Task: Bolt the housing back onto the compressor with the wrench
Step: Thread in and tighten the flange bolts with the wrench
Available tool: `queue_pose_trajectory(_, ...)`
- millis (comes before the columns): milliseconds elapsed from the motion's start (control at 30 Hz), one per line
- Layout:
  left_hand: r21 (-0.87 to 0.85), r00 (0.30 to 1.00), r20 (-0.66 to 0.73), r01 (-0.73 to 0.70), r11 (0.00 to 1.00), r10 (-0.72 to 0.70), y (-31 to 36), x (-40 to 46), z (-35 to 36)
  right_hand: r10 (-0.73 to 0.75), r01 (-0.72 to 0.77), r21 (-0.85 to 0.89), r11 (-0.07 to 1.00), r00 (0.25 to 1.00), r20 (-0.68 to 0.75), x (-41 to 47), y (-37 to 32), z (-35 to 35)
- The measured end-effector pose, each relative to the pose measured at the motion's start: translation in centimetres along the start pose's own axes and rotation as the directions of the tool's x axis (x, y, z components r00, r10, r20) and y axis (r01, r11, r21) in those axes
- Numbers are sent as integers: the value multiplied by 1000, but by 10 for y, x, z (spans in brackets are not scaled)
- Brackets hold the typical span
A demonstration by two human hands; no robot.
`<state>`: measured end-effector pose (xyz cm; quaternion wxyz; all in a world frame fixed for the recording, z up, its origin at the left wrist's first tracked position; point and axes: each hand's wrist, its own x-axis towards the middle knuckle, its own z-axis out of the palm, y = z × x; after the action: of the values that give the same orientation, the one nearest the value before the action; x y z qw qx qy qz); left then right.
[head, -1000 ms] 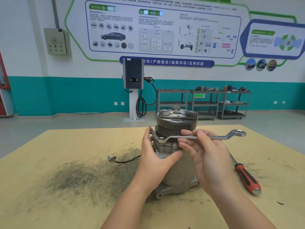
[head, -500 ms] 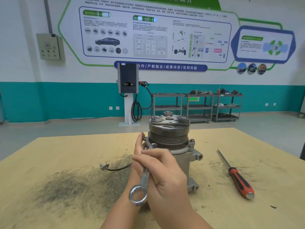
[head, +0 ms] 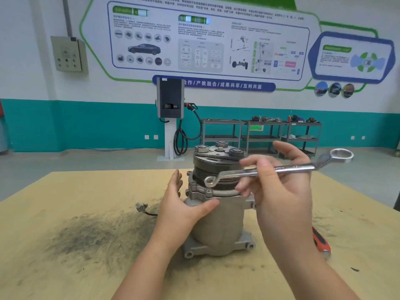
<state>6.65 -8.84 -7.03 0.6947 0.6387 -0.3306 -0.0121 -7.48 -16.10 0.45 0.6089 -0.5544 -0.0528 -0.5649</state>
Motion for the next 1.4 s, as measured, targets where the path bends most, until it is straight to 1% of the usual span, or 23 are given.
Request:
queue_pose_trajectory(33, -10, 1000, 11, -12, 1000, 12, -4, 1, -2, 91, -89, 87, 992, 996, -20, 5, 2, -6)
queue_pose_trajectory(67, -28, 1000, 5, -19, 999, 19, -8, 1, -3, 149, -144, 129, 981, 988, -32, 7, 7, -8)
queue_pose_trajectory(133, -41, 999, 45, -11, 999, 12, -9, -2, -4, 188, -186, 124, 975, 982, -5, 5, 19, -5)
queue_pose_trajectory(267, -5, 992, 123, 10, 1000, -9, -2, -7, 0, 160, -158, 74, 985, 987, -26, -9, 37, 9)
queue_pose_trajectory(367, -5, 991, 134, -2, 1000, 3, -4, -7, -2, 134, -129, 76, 989, 988, -74, -16, 42, 18)
queue_pose_trajectory(533, 33, 987, 160, -10, 999, 5, -5, -4, -3, 22, -20, 17, 1000, 992, -127, -20, 42, 19)
queue_pose_trajectory(633, 55, 988, 153, 8, 998, -16, -2, -5, -2, 41, -40, 13, 999, 993, -114, -20, 45, 19)
queue_pose_trajectory(733, 36, 988, 153, 17, 999, -22, -3, -6, -2, 67, -70, -30, 997, 994, -92, -20, 49, 21)
queue_pose_trajectory(867, 15, 989, 148, 14, 1000, -16, -4, -7, 0, 49, -57, -79, 995, 994, -96, -18, 51, 20)
queue_pose_trajectory(967, 15, 988, 143, 52, 999, -54, -1, -9, 1, -73, 67, -217, 974, 997, -20, -27, 53, 20)
queue_pose_trajectory(1033, 8, 988, 133, 74, 997, -74, 0, -9, 2, -122, 124, -280, 952, 992, 26, -33, 54, 22)
queue_pose_trajectory(1133, 14, 991, 119, 57, 998, -58, 4, -10, 4, -102, 96, -303, 948, 995, -4, -33, 53, 23)
queue_pose_trajectory(1200, 1, 991, 130, 42, 999, -41, 2, -9, 3, -130, 121, -330, 936, 991, -5, -36, 53, 25)
queue_pose_trajectory(1300, -80, 992, 128, 29, 996, -18, -3, -7, 5, -162, 183, -392, 901, 983, 87, -47, 53, 32)
queue_pose_trajectory(1333, -101, 989, 147, 33, 994, -18, -1, -8, 7, -163, 196, -408, 891, 980, 115, -51, 54, 34)
queue_pose_trajectory(1400, -111, 984, 172, 63, 992, -44, -2, -9, 7, -177, 221, -419, 881, 974, 141, -54, 53, 36)
